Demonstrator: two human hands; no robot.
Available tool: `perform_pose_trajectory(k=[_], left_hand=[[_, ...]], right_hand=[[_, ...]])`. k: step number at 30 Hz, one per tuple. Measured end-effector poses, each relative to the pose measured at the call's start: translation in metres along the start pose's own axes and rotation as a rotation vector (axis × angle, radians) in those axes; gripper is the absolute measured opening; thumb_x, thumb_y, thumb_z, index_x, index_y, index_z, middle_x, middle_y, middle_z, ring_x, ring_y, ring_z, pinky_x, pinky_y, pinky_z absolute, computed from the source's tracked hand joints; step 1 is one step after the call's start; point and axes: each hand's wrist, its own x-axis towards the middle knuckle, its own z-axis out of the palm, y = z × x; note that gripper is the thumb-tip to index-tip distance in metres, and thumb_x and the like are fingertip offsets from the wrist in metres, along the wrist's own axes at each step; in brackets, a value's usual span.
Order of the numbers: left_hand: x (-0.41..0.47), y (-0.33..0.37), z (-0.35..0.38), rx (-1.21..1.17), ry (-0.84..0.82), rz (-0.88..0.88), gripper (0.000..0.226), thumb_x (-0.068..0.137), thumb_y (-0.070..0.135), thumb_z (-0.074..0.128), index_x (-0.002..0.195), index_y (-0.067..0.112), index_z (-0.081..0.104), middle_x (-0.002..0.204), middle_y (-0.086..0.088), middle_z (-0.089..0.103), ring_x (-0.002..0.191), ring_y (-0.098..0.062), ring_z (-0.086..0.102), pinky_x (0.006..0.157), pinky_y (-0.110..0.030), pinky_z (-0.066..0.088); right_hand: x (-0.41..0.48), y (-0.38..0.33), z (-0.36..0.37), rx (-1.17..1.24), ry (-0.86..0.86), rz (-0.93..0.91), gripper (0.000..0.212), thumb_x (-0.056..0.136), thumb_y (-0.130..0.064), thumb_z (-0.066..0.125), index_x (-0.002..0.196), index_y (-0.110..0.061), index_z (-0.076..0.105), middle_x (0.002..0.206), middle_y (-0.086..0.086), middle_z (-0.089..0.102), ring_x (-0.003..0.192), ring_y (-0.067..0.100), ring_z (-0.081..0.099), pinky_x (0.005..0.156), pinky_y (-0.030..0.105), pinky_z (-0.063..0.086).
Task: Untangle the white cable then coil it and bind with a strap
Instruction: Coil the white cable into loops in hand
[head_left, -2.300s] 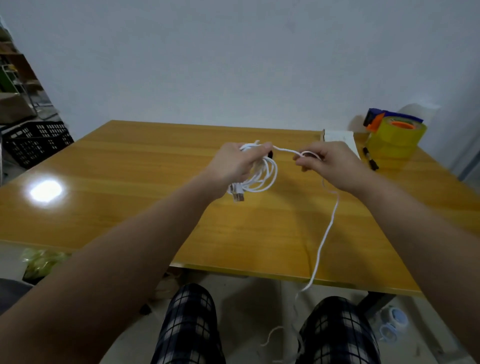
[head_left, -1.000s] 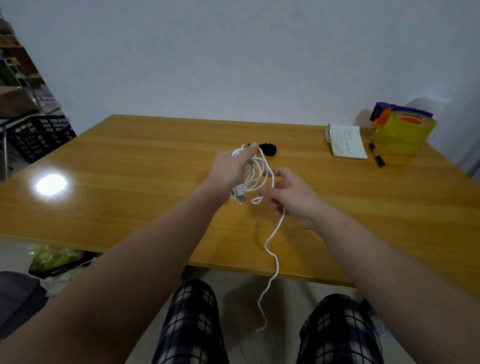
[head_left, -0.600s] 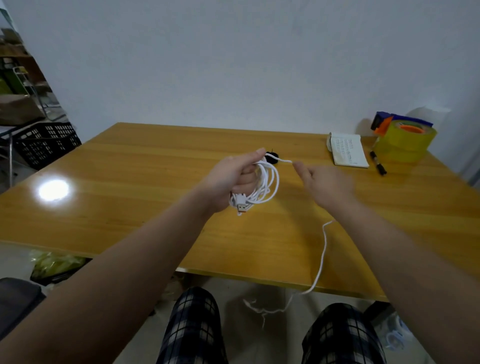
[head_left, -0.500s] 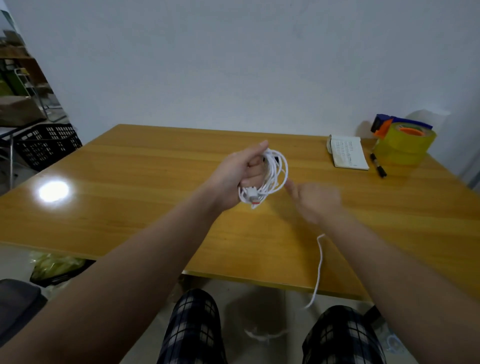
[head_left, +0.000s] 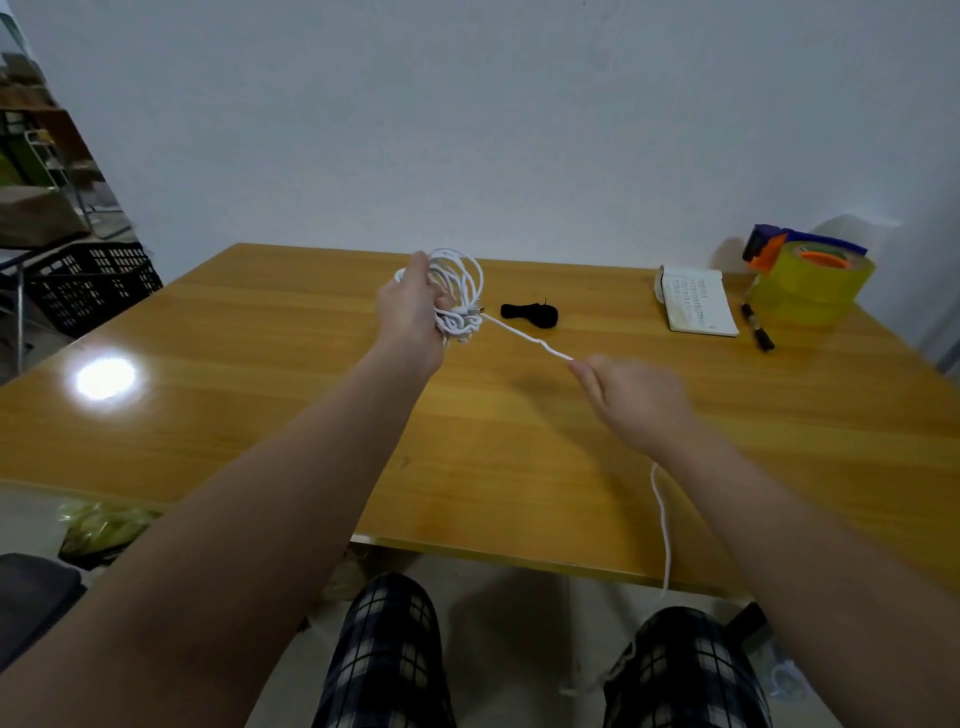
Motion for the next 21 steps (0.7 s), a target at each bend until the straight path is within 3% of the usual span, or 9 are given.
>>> perform_pose_trajectory(k=[4,7,10,12,14,19,21], left_hand=[[-0.006,-0.006,0.004,0.109,-0.049,-0.007,0.028,0.097,0.021,0.049,0.072,0.012,0.042,0.045,0.003,0.034,0.031,-0.007,0.033,0.048,-0.022,0.04],[-0.011,-0.011,0.005,0.131,-0.148,-0.079,0.032,0.098,0.021,0.048,0.069,0.011,0.041,0.047,0.003,0.031,0.033,-0.008,0.032,0.039,-0.016,0.032],[-0.02,-0.017,0.008,0.183,-0.32,-0.168,0.034,0.1,0.021,0.044,0.067,0.013,0.038,0.047,0.0,0.046,0.037,-0.011,0.035,0.044,-0.019,0.032],[-0.024,-0.017,0.01,0.255,-0.422,-0.188,0.034,0.1,0.022,0.043,0.068,0.013,0.039,0.071,-0.012,0.068,0.041,-0.012,0.039,0.051,-0.026,0.037],[-0.028,-0.016,0.011,0.331,-0.493,-0.183,0.032,0.1,0.022,0.042,0.07,0.011,0.04,0.098,-0.02,0.07,0.045,-0.013,0.041,0.055,-0.031,0.037],[-0.03,-0.018,0.012,0.595,-0.486,-0.054,0.029,0.1,0.024,0.043,0.077,0.007,0.05,0.108,-0.019,0.067,0.054,-0.013,0.053,0.067,-0.034,0.042],[-0.027,-0.018,0.013,0.632,-0.421,-0.04,0.025,0.1,0.023,0.043,0.093,0.002,0.055,0.109,-0.016,0.063,0.067,-0.016,0.059,0.073,-0.035,0.05]], right_hand=[[-0.004,0.0,0.003,0.177,-0.059,0.025,0.034,0.102,-0.037,0.024,0.13,-0.028,0.043,0.091,0.002,0.063,0.084,0.027,0.06,0.061,0.032,0.036],[-0.004,0.006,0.008,0.05,-0.061,0.004,0.035,0.1,-0.017,0.034,0.131,-0.029,0.044,0.113,0.003,0.056,0.086,0.026,0.058,0.058,0.033,0.042],[-0.001,0.006,0.008,-0.064,-0.099,0.041,0.043,0.093,-0.004,0.04,0.129,-0.026,0.048,0.113,0.004,0.045,0.081,0.026,0.056,0.05,0.029,0.03],[0.001,0.001,0.006,-0.115,-0.115,0.042,0.048,0.094,-0.007,0.038,0.136,-0.031,0.042,0.106,0.005,0.046,0.076,0.027,0.056,0.048,0.028,0.025],[0.0,-0.005,0.005,-0.194,-0.137,0.018,0.052,0.096,-0.009,0.035,0.141,-0.036,0.033,0.099,0.005,0.049,0.08,0.027,0.06,0.05,0.029,0.028],[-0.005,-0.025,0.001,-0.258,-0.199,-0.009,0.06,0.096,-0.006,0.03,0.146,-0.037,0.021,0.111,0.005,0.059,0.098,0.028,0.063,0.063,0.031,0.035],[-0.008,-0.036,-0.009,-0.258,-0.301,-0.103,0.065,0.095,-0.005,0.028,0.147,-0.041,0.013,0.115,0.005,0.06,0.103,0.027,0.061,0.067,0.032,0.035]])
